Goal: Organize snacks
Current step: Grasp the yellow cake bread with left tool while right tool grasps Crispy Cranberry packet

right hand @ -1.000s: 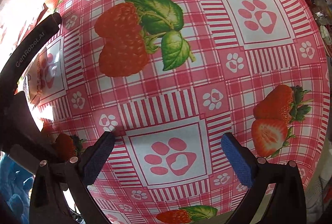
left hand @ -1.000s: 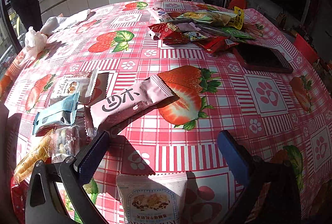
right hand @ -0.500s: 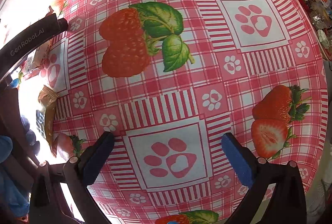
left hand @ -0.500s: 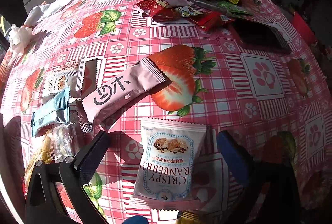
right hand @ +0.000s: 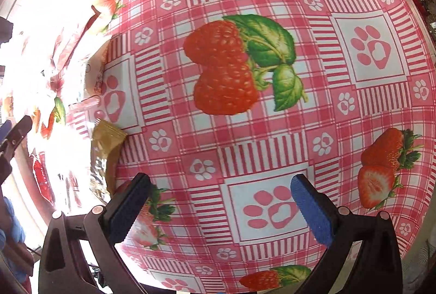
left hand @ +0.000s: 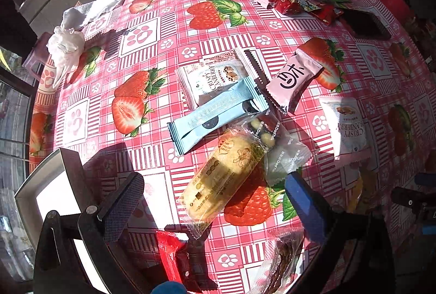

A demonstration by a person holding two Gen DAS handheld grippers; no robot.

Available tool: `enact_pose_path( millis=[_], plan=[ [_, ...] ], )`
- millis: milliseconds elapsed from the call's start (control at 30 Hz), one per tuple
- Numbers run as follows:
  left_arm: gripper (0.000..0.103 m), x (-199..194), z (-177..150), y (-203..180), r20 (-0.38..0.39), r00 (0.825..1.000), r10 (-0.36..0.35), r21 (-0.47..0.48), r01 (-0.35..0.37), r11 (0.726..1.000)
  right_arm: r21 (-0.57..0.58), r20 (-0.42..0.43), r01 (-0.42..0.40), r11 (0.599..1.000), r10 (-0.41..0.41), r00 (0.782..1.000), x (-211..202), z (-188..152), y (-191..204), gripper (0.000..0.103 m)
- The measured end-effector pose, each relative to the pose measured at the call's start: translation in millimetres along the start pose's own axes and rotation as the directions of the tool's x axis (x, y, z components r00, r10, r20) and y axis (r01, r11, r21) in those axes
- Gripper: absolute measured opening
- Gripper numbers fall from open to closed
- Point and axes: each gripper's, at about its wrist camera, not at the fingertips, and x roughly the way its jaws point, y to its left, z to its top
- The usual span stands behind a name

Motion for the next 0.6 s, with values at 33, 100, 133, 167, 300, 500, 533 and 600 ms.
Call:
enact_pose_path(
  millis=[33,100,133,167,300,500,533,600],
  plan=[
    [0.103,6.8,-0.8,4.2,-0.011,1.000,0.000,0.006,0.000,1.000,-0.004,0.005,-0.022,1.000,0.022,1.000,-2.6,5.1,10.1,0.103],
    [0.103,18.7,0.7,6.0,-0.026,1.000,0.005,0.027,-0.005,1.000,-0.012,0.014,-0.049,0.999,0.049,0.999,-5.5,17.9,30.7,0.103],
    [0.103,23.7,2.4,4.4,-0.031,0.999,0.004,0.037,-0.003,0.999,-0.018,0.019,-0.054,0.998,0.054,0.998,-6.3,25.9,40.8,0.103],
    [0.103,29.1,4.4,1.6,-0.036,0.999,0.003,0.048,-0.001,0.999,-0.023,0.027,-0.056,0.998,0.057,0.998,-7.0,35.9,51.8,0.103],
    [0.103,43.4,7.1,-4.9,-0.049,0.999,-0.021,0.059,0.024,0.998,-0.051,0.044,-0.048,0.998,0.050,0.998,-3.2,78.3,89.3,0.103],
    [0.103,51.0,11.1,5.1,-0.100,0.989,-0.112,-0.049,0.108,0.993,-0.086,0.030,0.031,0.996,-0.029,0.999,7.3,120.6,129.6,0.103],
    [0.103,51.6,13.9,4.6,-0.124,0.986,-0.113,-0.051,0.107,0.993,-0.095,0.024,0.044,0.994,-0.042,0.999,7.2,125.6,135.7,0.100],
    [0.102,52.2,19.9,2.7,-0.159,0.981,-0.109,-0.048,0.103,0.994,-0.131,0.022,0.112,0.985,-0.110,0.994,6.3,130.3,151.7,0.083]
  ],
)
